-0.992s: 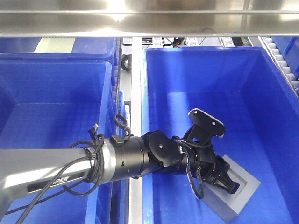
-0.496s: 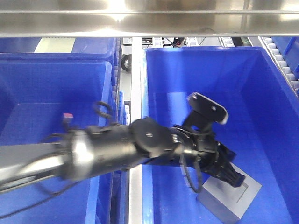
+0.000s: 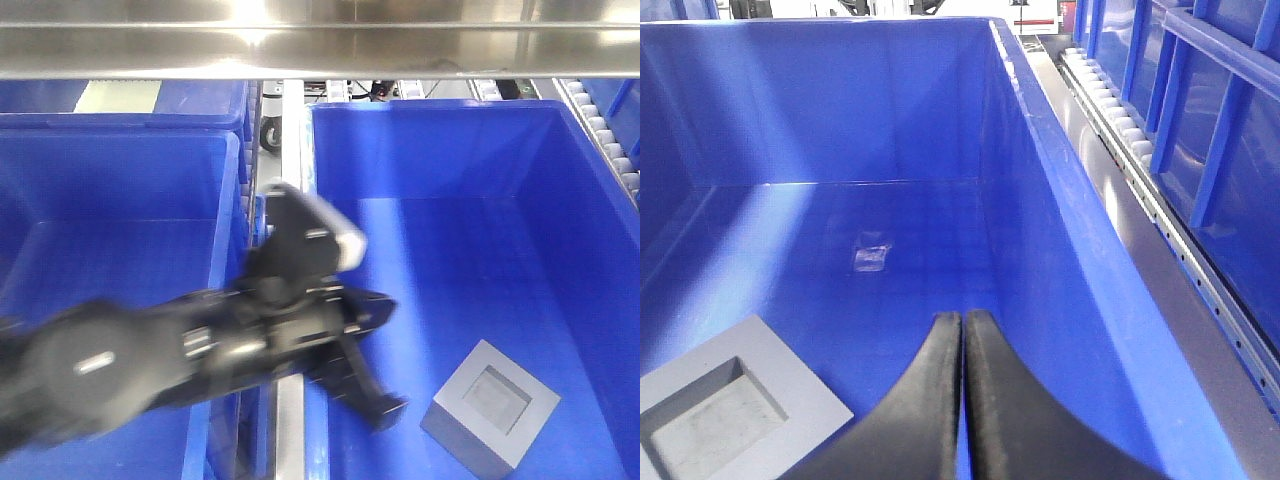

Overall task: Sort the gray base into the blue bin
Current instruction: 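Open the left gripper to release the block and withdraw the arm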

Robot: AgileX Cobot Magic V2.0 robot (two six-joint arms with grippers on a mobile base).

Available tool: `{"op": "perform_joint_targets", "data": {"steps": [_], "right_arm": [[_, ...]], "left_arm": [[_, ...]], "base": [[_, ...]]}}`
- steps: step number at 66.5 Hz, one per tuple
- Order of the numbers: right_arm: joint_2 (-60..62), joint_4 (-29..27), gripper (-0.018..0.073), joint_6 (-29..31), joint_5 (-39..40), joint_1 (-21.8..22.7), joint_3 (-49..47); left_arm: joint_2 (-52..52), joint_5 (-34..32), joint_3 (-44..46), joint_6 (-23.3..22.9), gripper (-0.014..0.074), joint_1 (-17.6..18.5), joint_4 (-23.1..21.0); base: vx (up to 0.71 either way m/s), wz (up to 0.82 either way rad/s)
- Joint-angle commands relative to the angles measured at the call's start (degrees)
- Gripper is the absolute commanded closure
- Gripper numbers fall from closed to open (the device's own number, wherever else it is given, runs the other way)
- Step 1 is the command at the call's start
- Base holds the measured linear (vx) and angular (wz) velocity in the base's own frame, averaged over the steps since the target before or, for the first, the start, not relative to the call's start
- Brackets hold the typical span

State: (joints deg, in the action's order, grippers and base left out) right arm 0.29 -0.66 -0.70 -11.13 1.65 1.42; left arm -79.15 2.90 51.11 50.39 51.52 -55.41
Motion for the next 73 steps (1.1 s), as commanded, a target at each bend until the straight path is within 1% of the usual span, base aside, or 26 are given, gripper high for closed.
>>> {"op": "perform_joint_targets", "data": {"steps": [1,15,27,39,47,58,73], "right_arm": [[-1.0,0.3,0.0564,0.7,2.5,0.2,0.3],[-1.0,0.3,0.0564,0.7,2.5,0.2,0.3],[-1.0,0.3,0.0564,0.7,2.5,0.2,0.3],[-1.0,0.3,0.0564,0.7,2.5,0.2,0.3],[-1.0,0.3,0.0564,0.7,2.5,0.2,0.3],[-1.0,0.3,0.0564,0.7,2.5,0.2,0.3],[-1.0,0.3,0.0564,0.7,2.5,0.2,0.3]], "left_arm": [[6.5,-2.5,-2.1,-0.4,0.0603,0.1,-0.2],[17.8,-2.9,-11.9,-0.3,0.0604,0.1,-0.2],[29.5,-2.9,-20.3,-0.1,0.0603,0.1,-0.2],[41.5,-7.3,-28.0,-0.2,0.0603,0.1,-0.6],[47.9,-8.5,-31.5,-0.3,0.0603,0.1,-0.6],[52.2,-8.2,-33.3,-0.3,0.0603,0.1,-0.6],[52.1,-4.9,-33.5,-0.3,0.0603,0.1,-0.6]], "base": [[0.0,0.0],[0.0,0.0],[0.0,0.0],[0.0,0.0],[0.0,0.0],[0.0,0.0],[0.0,0.0]]}}
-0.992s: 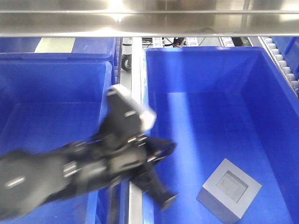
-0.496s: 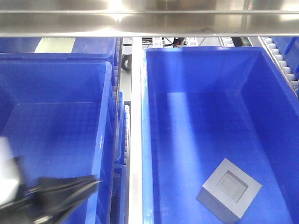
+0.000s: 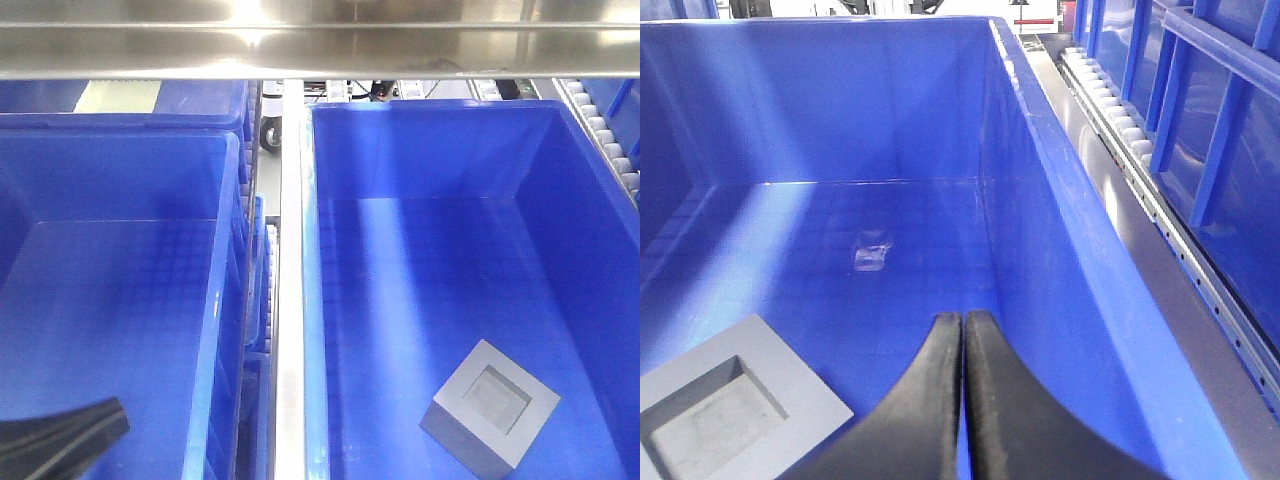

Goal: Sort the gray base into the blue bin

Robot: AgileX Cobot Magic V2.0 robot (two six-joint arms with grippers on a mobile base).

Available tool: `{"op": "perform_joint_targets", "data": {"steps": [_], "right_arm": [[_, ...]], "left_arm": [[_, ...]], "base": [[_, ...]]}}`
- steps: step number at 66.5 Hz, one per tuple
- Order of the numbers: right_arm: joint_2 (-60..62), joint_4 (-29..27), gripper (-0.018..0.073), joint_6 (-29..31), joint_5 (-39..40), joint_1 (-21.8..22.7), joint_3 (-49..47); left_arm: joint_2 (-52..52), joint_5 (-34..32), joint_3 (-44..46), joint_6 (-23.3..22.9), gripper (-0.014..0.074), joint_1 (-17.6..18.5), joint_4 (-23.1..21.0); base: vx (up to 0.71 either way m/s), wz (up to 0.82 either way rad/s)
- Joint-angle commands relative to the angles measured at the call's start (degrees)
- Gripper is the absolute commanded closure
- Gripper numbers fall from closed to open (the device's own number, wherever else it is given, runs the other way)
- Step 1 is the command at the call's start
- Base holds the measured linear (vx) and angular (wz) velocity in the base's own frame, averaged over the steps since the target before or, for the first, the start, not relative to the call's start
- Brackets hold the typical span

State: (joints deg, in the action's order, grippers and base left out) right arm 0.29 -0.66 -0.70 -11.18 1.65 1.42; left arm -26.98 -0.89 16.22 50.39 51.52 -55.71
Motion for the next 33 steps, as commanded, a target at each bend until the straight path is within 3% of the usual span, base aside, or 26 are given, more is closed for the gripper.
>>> {"op": "perform_joint_targets", "data": {"steps": [1,33], "right_arm": [[-1.0,0.3,0.0564,0.7,2.6,0.2,0.3],[-1.0,0.3,0.0564,0.7,2.6,0.2,0.3]], "left_arm": [[-0.1,-1.0,1.4,-0.3,0.0603,0.1,-0.3],[-0.1,-1.0,1.4,-0.3,0.0603,0.1,-0.3]], "base": [[0.0,0.0],[0.0,0.0]]}}
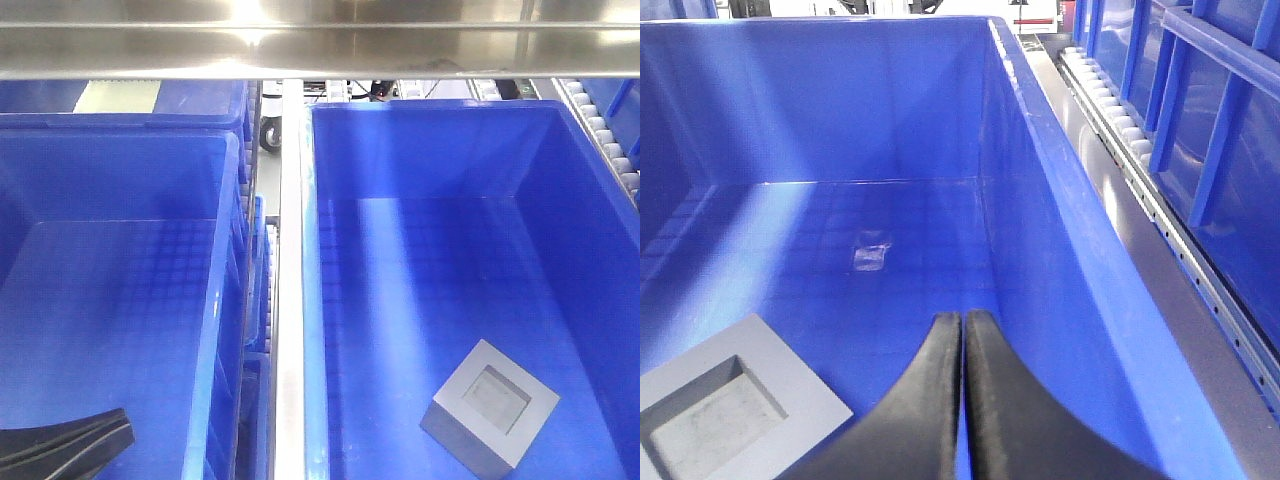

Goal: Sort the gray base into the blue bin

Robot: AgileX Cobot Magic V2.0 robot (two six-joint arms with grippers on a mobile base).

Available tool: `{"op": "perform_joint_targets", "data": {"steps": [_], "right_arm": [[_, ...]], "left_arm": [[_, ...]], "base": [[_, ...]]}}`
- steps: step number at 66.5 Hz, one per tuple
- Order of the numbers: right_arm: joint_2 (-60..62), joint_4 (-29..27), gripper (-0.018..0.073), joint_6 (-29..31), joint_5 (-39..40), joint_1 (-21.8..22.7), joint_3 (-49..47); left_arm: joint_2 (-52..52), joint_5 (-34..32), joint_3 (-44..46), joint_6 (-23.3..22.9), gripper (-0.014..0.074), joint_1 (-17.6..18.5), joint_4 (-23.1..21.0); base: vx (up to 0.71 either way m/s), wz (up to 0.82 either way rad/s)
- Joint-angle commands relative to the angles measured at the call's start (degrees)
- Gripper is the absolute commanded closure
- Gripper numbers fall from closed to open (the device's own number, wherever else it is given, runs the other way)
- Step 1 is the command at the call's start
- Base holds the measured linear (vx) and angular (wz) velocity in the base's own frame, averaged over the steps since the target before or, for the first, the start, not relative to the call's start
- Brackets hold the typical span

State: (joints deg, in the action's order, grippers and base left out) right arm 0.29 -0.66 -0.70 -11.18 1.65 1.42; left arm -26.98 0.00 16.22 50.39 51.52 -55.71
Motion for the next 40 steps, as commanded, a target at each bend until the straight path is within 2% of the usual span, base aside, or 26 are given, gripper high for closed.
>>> {"op": "perform_joint_targets", "data": {"steps": [1,19,24,27,30,33,34,38,40], "right_arm": [[-1.0,0.3,0.0564,0.7,2.6,0.2,0.3],[-1.0,0.3,0.0564,0.7,2.6,0.2,0.3],[-1.0,0.3,0.0564,0.7,2.6,0.2,0.3],[-1.0,0.3,0.0564,0.7,2.6,0.2,0.3],[-1.0,0.3,0.0564,0.7,2.6,0.2,0.3],[-1.0,0.3,0.0564,0.7,2.6,0.2,0.3],[-1.0,0.3,0.0564,0.7,2.6,0.2,0.3],[-1.0,0.3,0.0564,0.7,2.6,0.2,0.3],[-1.0,0.3,0.0564,0.7,2.6,0.2,0.3]], "left_arm": [[-0.1,-1.9,1.4,-0.3,0.0603,0.1,-0.3],[-0.1,-1.7,0.7,-0.3,0.0603,0.1,-0.2],[-0.1,-1.6,0.7,-1.3,0.0603,0.1,2.5],[-0.1,-1.6,0.7,-4.6,0.0603,0.1,7.2],[-0.1,-1.4,0.7,-10.6,0.0603,0.1,14.4],[-0.1,-1.3,0.7,-19.2,0.0603,0.1,23.5],[-0.1,-1.3,0.7,-22.0,0.0603,0.1,27.7],[-0.1,-1.3,0.7,-36.6,0.0603,0.1,41.4],[-0.1,-1.3,0.7,-42.1,0.0603,0.1,46.1]], "base": [[0.0,0.0],[0.0,0.0],[0.0,0.0],[0.0,0.0],[0.0,0.0],[0.0,0.0],[0.0,0.0],[0.0,0.0],[0.0,0.0]]}}
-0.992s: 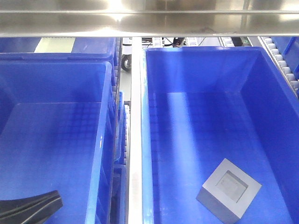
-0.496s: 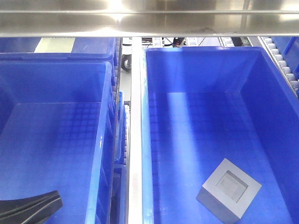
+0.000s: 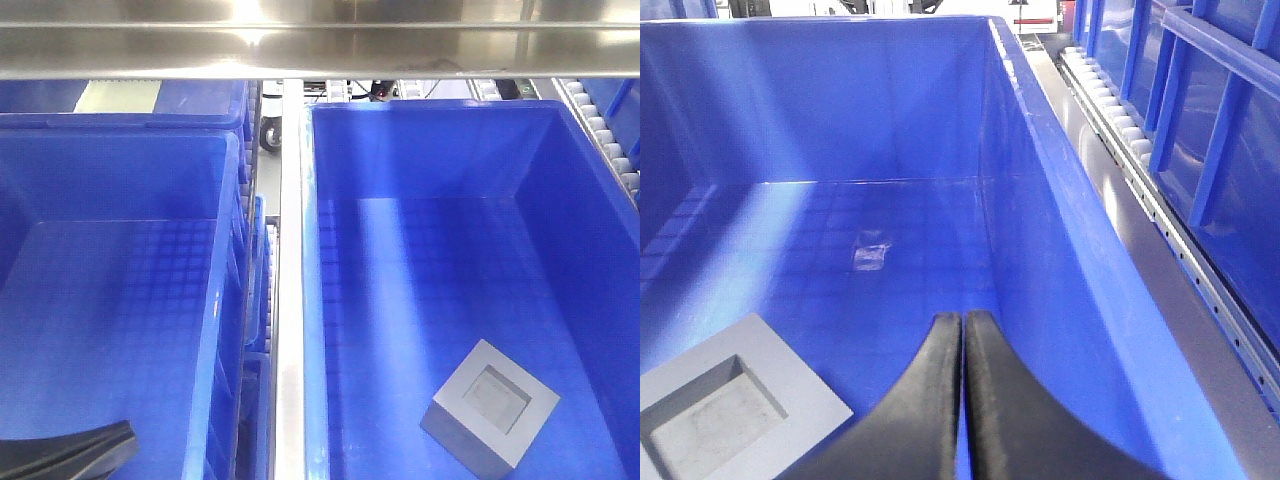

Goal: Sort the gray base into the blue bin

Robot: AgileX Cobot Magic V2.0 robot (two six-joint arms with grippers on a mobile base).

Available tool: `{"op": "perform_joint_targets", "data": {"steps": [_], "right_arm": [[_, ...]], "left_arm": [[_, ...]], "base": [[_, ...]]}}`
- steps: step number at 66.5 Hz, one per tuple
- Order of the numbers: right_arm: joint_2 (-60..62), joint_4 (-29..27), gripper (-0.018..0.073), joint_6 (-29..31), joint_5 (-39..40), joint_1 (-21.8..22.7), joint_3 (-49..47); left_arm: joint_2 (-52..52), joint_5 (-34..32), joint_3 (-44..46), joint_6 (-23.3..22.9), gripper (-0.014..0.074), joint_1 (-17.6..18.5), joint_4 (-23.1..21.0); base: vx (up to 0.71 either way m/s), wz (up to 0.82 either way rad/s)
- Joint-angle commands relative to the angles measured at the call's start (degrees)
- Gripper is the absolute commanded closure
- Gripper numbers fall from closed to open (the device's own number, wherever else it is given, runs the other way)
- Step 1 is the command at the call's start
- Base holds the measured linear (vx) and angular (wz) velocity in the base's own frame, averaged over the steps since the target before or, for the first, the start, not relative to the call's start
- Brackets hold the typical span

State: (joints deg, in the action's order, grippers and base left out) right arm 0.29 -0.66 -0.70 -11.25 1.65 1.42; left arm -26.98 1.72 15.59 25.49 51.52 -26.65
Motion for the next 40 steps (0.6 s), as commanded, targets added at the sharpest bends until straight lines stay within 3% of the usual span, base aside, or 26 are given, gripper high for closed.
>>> {"op": "perform_joint_targets", "data": {"steps": [1,4,8,27,35,40], "right_arm": [[-1.0,0.3,0.0564,0.7,2.7,0.2,0.3],[-1.0,0.3,0.0564,0.7,2.7,0.2,0.3],[-1.0,0.3,0.0564,0.7,2.7,0.2,0.3],[-1.0,0.3,0.0564,0.7,2.7,0.2,0.3],[-1.0,0.3,0.0564,0.7,2.7,0.2,0.3],[-1.0,0.3,0.0564,0.7,2.7,0.2,0.3]], "left_arm": [[-0.1,-3.0,1.3,-20.8,0.0603,0.1,19.1],[-0.1,-3.0,1.3,-27.1,0.0603,0.1,24.2],[-0.1,-3.0,1.3,-29.9,0.0603,0.1,25.2],[-0.1,-3.0,1.3,-29.1,0.0603,0.1,25.0],[0.1,-3.0,1.1,-25.5,0.0603,0.0,25.0],[1.4,-3.0,1.1,-23.2,0.0603,-2.0,24.2]], "base": [[0.0,0.0],[0.0,0.0],[0.0,0.0],[0.0,0.0],[0.0,0.0],[0.0,0.0]]}}
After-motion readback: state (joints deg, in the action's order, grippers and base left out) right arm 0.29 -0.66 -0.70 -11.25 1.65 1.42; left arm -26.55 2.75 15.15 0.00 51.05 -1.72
